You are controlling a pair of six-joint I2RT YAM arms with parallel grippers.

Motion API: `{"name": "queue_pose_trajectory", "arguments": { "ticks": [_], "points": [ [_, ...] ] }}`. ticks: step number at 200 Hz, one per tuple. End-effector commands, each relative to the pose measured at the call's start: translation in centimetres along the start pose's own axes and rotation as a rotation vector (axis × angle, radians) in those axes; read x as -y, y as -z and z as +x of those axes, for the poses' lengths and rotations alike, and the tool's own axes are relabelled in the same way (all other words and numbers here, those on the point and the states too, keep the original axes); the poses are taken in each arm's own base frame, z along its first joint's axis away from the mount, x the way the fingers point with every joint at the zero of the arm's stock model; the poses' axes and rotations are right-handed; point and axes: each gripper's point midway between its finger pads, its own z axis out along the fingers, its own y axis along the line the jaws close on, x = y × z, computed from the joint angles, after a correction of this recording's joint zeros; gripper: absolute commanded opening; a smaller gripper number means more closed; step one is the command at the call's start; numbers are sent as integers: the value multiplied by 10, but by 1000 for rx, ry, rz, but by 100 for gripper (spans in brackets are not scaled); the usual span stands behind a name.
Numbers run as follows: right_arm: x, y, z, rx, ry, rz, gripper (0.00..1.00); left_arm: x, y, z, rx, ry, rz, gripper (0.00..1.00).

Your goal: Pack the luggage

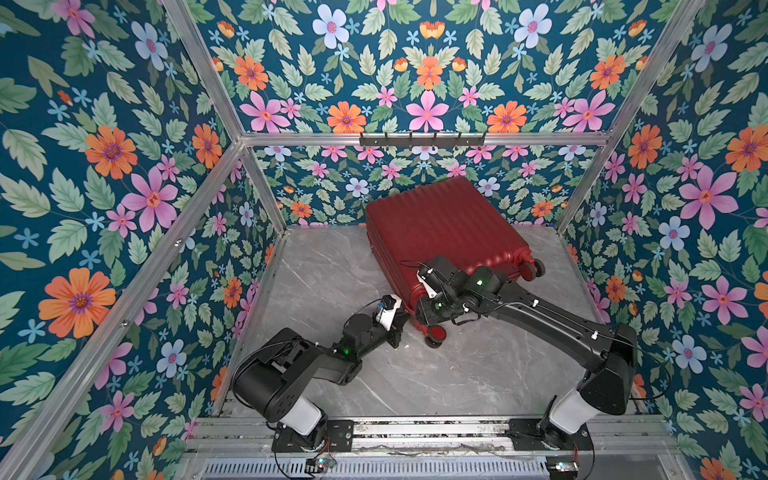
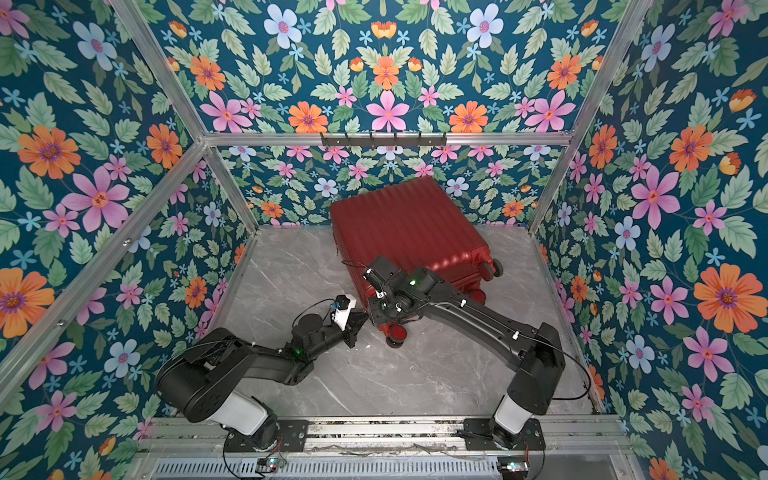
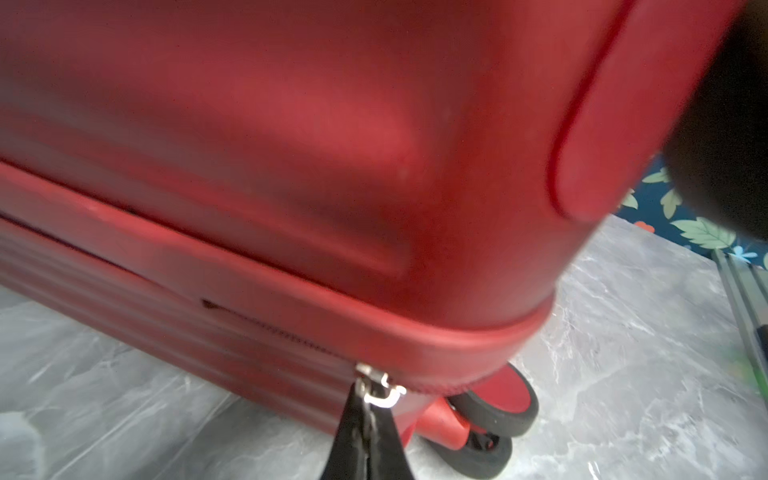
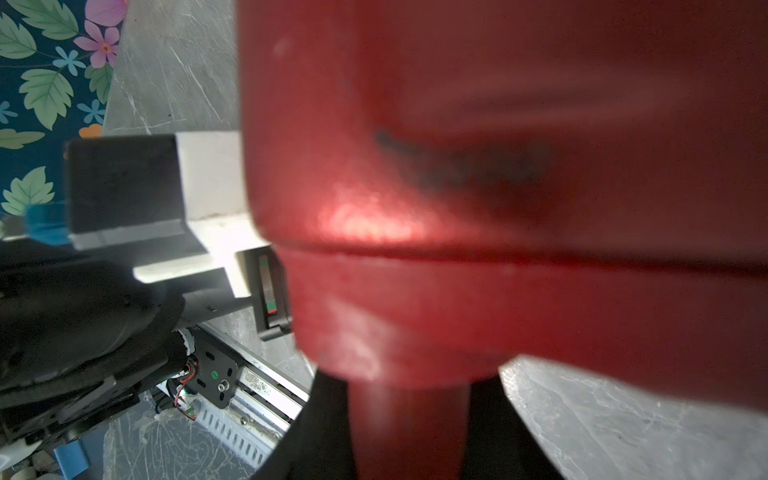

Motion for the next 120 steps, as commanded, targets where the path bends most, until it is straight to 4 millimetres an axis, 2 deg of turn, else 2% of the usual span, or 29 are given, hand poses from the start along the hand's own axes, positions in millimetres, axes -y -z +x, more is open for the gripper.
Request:
{"name": "queue_pose_trajectory", "arguments": {
  "ticks": [1, 48, 104, 108, 120],
  "points": [
    [-13, 8, -17, 69, -17, -54, 30, -6, 4, -21, 73, -36, -46, 0],
    [-15, 12, -26, 93, -14, -48, 29, -3, 13, -15, 33, -53, -42, 0],
    [-19, 19, -41, 124, -24, -83, 24, 15, 15, 9, -68, -59, 10, 0],
    [-19, 7, -40, 101, -25, -71, 24, 16, 15, 9, -69, -61, 12, 0],
    [-21, 5, -42, 99, -25, -78, 22, 20, 14, 9, -68, -67, 17, 0]
  ]
}}
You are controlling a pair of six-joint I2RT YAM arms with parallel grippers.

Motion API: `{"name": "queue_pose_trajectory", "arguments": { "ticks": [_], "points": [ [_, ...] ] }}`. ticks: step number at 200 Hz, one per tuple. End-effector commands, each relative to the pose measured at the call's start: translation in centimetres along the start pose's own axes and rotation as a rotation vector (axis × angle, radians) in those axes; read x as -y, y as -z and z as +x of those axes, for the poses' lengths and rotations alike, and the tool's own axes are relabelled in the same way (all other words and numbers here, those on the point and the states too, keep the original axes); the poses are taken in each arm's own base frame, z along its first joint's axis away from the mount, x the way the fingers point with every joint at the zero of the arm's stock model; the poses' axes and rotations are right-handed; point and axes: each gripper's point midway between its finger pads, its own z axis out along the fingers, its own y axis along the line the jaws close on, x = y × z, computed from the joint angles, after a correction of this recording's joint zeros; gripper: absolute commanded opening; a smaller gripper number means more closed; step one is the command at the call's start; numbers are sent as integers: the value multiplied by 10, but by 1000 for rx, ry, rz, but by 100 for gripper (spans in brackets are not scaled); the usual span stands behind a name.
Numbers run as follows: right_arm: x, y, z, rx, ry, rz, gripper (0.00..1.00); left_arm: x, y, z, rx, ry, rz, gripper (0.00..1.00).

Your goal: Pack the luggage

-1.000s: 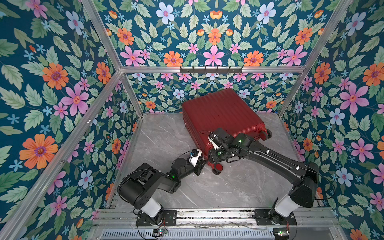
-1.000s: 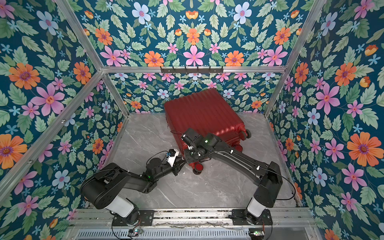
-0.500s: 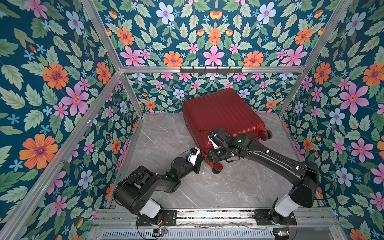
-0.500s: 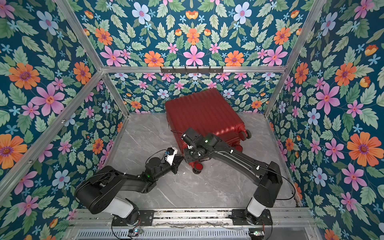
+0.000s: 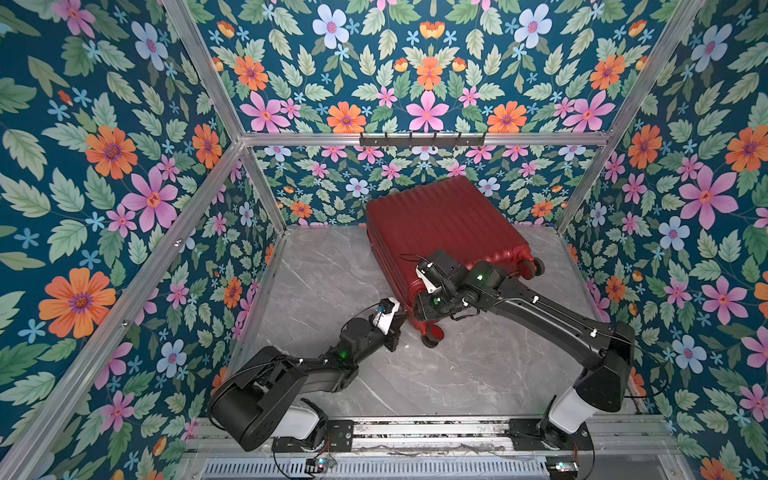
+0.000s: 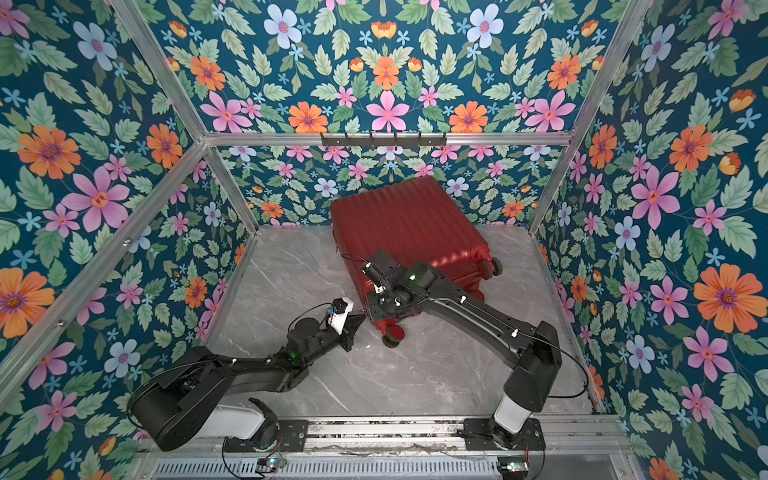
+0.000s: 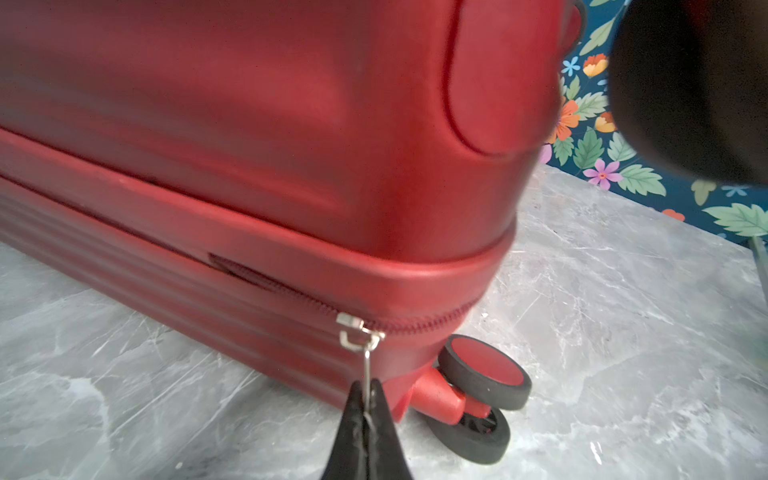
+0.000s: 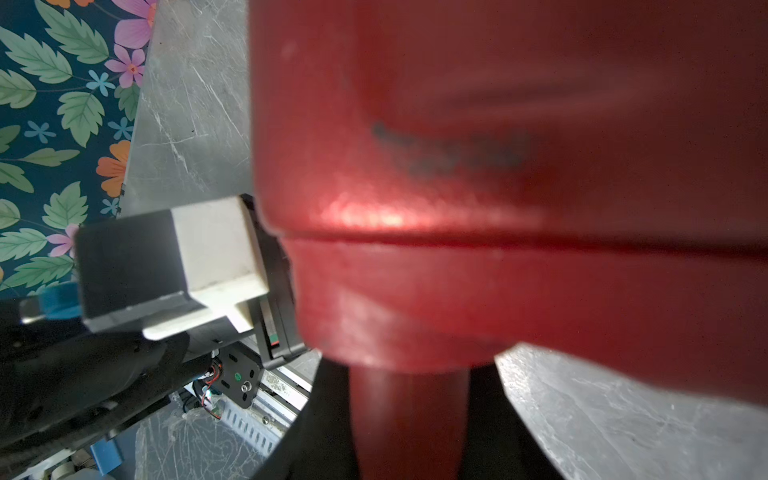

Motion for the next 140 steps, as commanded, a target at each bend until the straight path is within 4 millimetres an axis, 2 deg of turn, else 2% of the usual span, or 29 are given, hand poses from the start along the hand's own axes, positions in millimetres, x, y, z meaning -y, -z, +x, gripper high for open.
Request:
{"name": "queue_pose_trajectory", "arguments": {
  "ticks": [1, 78, 140],
  "points": [
    [-19, 1, -30, 102, 5, -68, 22, 10, 0, 8, -37, -19, 33, 0],
    [-32, -2, -42, 118, -17, -134, 14, 36, -4, -9, -10, -49, 81, 0],
    [-41, 6, -51, 140, -40, -167, 11, 55, 0, -23, 55, -45, 93, 0]
  ]
}}
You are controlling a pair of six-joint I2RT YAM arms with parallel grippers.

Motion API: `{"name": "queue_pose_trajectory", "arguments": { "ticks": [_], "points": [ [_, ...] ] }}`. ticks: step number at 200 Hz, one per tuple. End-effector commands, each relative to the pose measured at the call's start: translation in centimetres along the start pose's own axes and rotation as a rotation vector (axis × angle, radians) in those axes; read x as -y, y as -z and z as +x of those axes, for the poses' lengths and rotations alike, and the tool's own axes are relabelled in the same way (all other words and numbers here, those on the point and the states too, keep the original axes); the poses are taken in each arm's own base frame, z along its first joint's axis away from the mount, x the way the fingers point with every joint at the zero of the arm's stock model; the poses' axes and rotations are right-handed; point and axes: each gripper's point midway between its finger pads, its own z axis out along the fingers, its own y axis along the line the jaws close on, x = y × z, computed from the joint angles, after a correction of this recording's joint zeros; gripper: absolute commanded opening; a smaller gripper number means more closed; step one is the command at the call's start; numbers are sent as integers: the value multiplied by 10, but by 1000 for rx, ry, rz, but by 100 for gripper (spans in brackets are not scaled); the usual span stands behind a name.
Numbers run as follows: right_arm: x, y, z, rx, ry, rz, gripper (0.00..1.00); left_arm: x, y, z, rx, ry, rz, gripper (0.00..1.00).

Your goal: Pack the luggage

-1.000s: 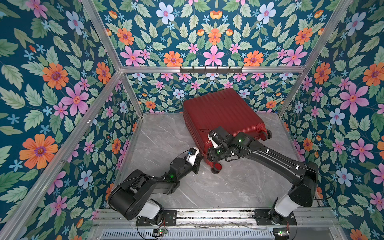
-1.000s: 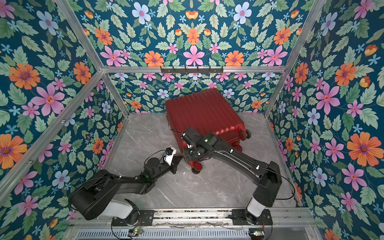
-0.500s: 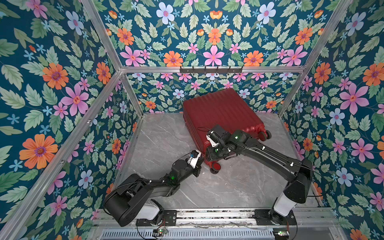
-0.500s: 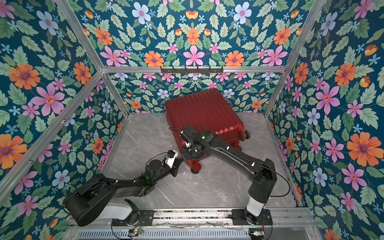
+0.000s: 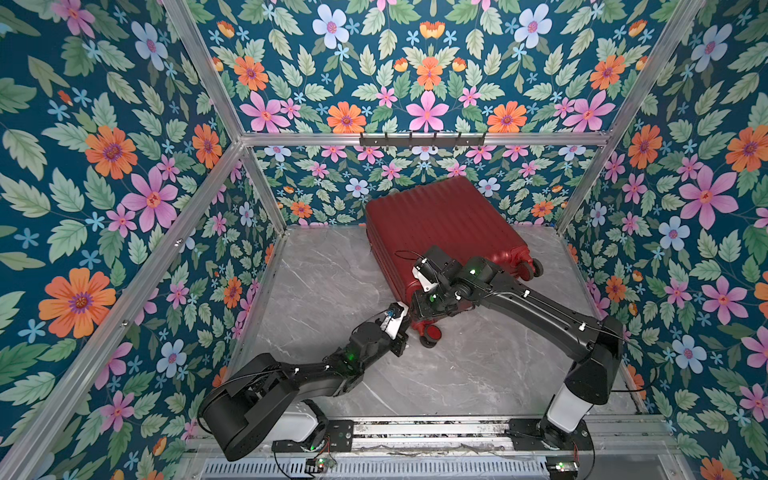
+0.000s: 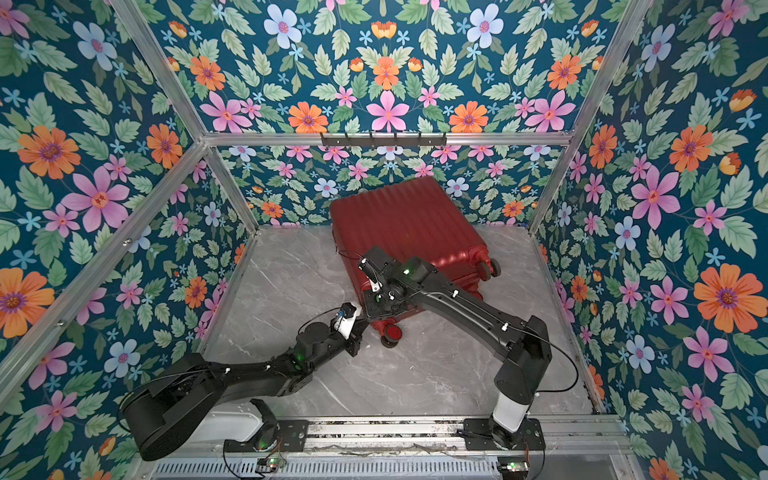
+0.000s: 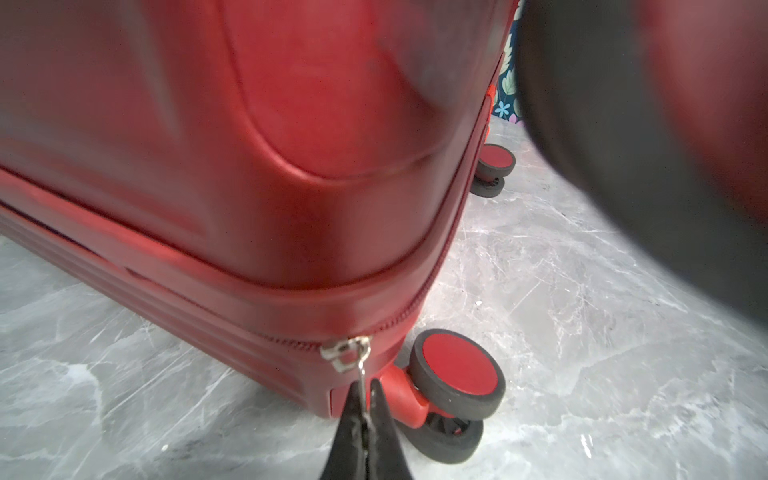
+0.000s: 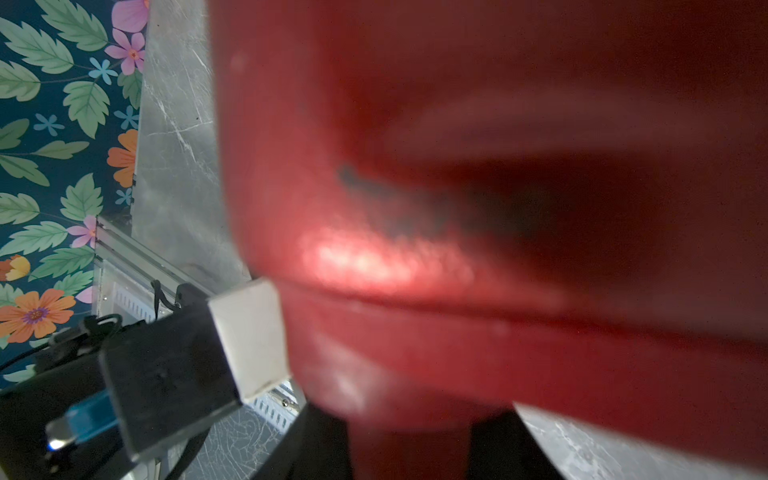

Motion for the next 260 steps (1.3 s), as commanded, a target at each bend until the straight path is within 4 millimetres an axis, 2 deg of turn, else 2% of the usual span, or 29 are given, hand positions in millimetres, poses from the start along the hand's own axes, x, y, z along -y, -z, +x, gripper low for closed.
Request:
{"name": "queue_pose_trajectory", "arguments": {
  "ticks": [1, 61, 79, 99, 112, 121, 124, 130, 163, 174, 189, 202, 229, 244, 260],
  "points": [
    [-34, 13, -48, 195, -1, -135, 11, 31, 4, -25, 98, -19, 131, 0],
    [-22, -3, -40, 170, -27, -96, 11, 37, 2, -34, 178, 35, 134, 0],
    [-18, -4, -38, 169, -32, -85, 14, 36, 2, -34, 191, 53, 130, 0],
    [-12, 0, -34, 172, -28, -62, 35, 31, 4, -30, 196, 62, 105, 0],
    [-7, 6, -30, 179, -17, -40, 58, 29, 6, -29, 197, 63, 92, 0],
    [-2, 6, -29, 178, -11, -22, 71, 28, 6, -27, 187, 63, 88, 0],
    [-3, 19, -29, 201, -7, -35, 74, 27, 6, -26, 183, 63, 85, 0],
    [-1, 24, -28, 208, -4, -35, 81, 27, 6, -25, 178, 62, 85, 0],
    [22, 56, -24, 268, 29, 51, 96, 26, 5, -18, 147, 64, 75, 0],
    [31, 69, -24, 287, 34, 74, 98, 25, 5, -16, 143, 67, 75, 0],
    [56, 88, -26, 317, 18, 141, 99, 25, 4, -14, 135, 70, 75, 0],
    [88, 106, -28, 342, -24, 212, 99, 26, 3, -13, 128, 69, 77, 0],
    [175, 138, -25, 389, -141, 418, 99, 27, 3, -12, 124, 70, 82, 0],
    [223, 148, -17, 383, -217, 544, 99, 28, 2, -13, 122, 71, 89, 0],
    [258, 149, -9, 368, -290, 602, 99, 28, 1, -12, 120, 71, 89, 0]
  ]
}}
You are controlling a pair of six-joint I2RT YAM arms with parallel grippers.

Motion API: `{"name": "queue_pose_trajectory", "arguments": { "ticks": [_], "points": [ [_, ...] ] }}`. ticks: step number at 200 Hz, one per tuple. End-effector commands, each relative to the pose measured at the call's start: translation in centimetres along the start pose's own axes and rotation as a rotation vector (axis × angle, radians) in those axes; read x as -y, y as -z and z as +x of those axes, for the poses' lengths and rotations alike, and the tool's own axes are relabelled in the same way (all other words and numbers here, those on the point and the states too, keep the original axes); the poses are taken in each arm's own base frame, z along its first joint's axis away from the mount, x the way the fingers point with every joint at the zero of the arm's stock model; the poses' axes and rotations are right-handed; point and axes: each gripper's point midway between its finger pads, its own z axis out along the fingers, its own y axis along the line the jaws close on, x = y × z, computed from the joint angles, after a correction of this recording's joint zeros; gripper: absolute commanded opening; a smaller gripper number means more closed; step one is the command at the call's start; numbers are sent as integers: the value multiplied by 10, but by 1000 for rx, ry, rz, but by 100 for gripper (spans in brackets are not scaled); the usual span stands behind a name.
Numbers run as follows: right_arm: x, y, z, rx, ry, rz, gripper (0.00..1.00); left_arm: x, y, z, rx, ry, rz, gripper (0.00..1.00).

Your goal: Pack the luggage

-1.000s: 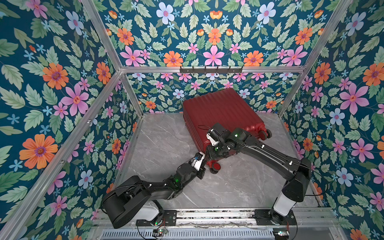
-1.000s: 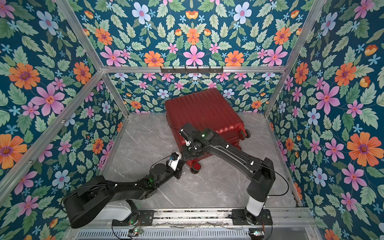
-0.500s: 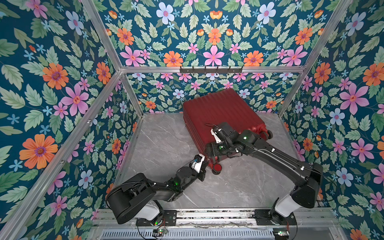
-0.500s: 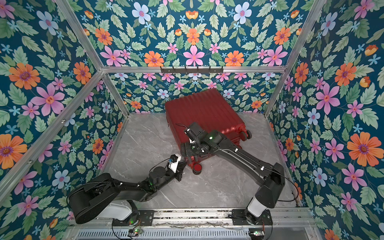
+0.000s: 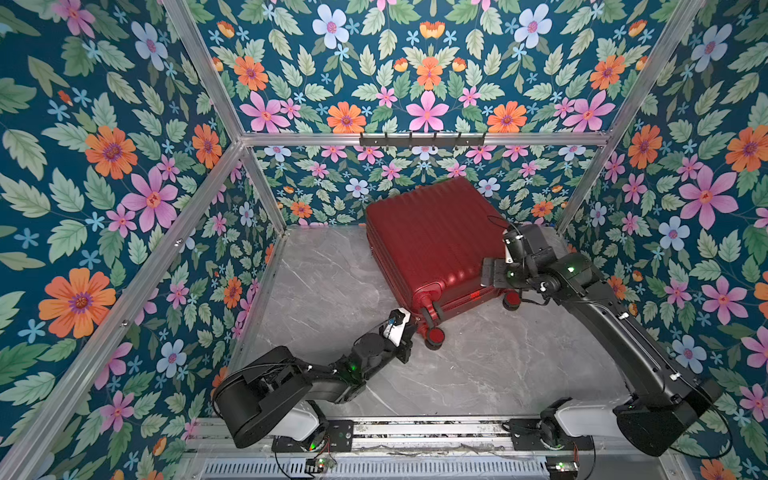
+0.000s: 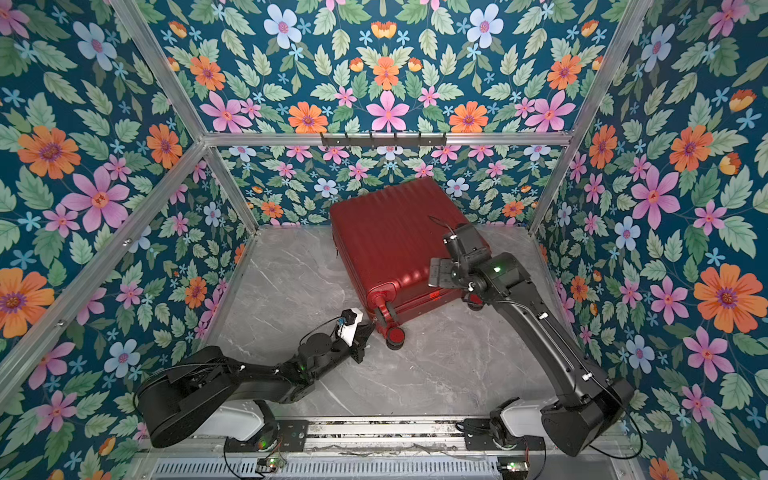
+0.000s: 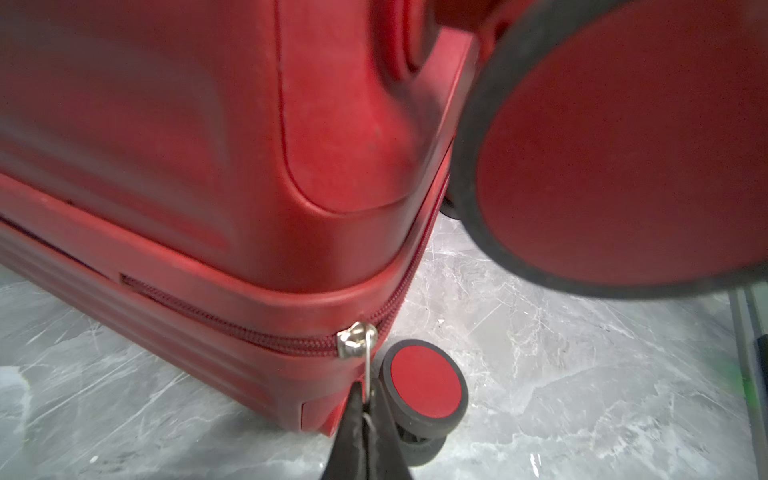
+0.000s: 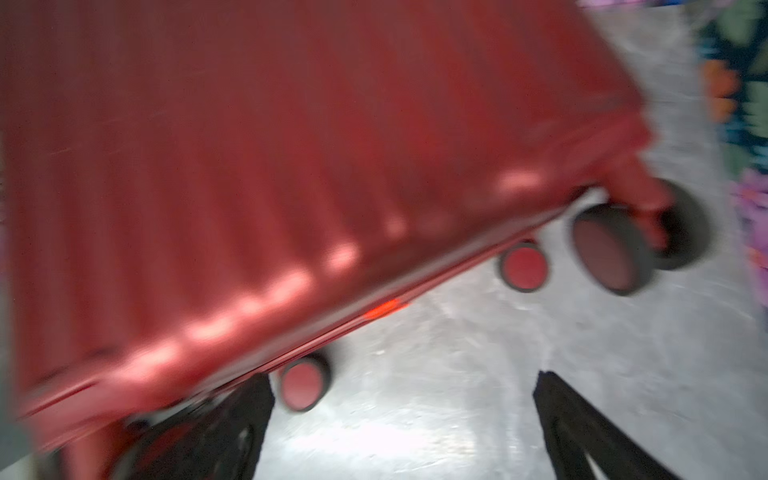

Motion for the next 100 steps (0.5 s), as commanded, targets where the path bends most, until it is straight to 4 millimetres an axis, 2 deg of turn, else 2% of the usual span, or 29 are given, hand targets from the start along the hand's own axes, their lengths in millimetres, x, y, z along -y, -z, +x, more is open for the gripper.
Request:
{"name": "queue_pose_trajectory", "arguments": {
  "ticks": [1, 20, 53, 73, 100],
  "points": [
    [55, -12, 5, -27, -8, 169, 99, 13, -1, -13, 46, -5, 68, 0],
    [76, -22, 4, -12, -57, 191, 99, 13, 0, -14, 48, -6, 69, 0],
    [98, -36, -4, 59, -89, 193, 99, 15, 1, -16, 54, -2, 80, 0],
    [99, -53, -10, 90, -102, 103, 99, 14, 4, -15, 64, 6, 80, 0],
    [91, -70, -19, 156, 11, 40, 99, 15, 6, -14, 67, 10, 84, 0]
  ]
}}
